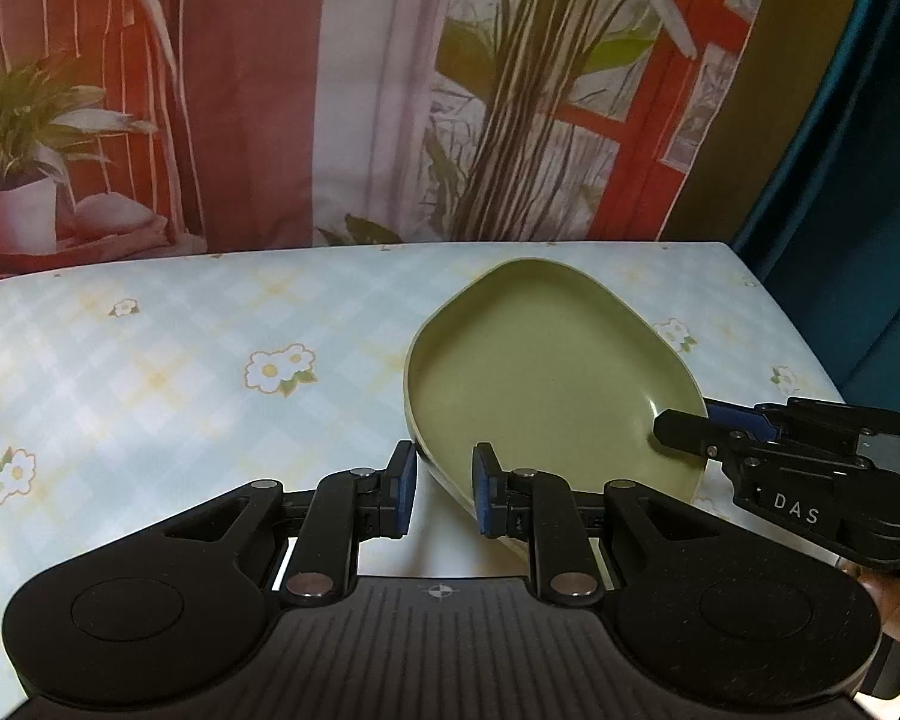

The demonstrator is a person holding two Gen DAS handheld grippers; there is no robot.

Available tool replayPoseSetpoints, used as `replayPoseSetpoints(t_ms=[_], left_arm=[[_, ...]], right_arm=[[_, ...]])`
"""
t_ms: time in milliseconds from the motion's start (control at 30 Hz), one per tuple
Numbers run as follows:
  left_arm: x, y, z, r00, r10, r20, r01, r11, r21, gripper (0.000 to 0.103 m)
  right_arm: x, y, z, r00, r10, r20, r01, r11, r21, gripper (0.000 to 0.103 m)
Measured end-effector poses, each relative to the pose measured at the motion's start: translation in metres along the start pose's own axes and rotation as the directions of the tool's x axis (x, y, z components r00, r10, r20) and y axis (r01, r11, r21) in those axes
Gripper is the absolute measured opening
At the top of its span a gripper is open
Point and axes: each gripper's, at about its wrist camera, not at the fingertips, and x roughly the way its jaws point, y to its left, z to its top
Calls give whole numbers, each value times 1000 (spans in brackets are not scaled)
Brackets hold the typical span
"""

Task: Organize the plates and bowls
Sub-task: 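Lift the second olive-green plate with both tools toward the plate stack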

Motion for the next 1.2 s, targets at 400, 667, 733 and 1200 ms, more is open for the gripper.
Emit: replayPoseSetpoints(t_ms=[400,667,733,1200], left_arm=[[-35,-1,-8,999,-6,49,7,1000,-2,21],[-59,0,-18,997,-4,83,5,1000,-13,21],[-64,1,-21,996,-9,86,10,1000,-16,21],[-94,19,-55,998,-9,67,12,999,-33,21]], right_arm=[[-30,12,2,999,2,37,-1,1000,-17,17],[-52,27,1,998,9,59,-7,999,-40,17],[-56,31,0,998,11,58,-8,999,-48,17],[-77,71,-15,998,43,44,-39,995,-92,17]])
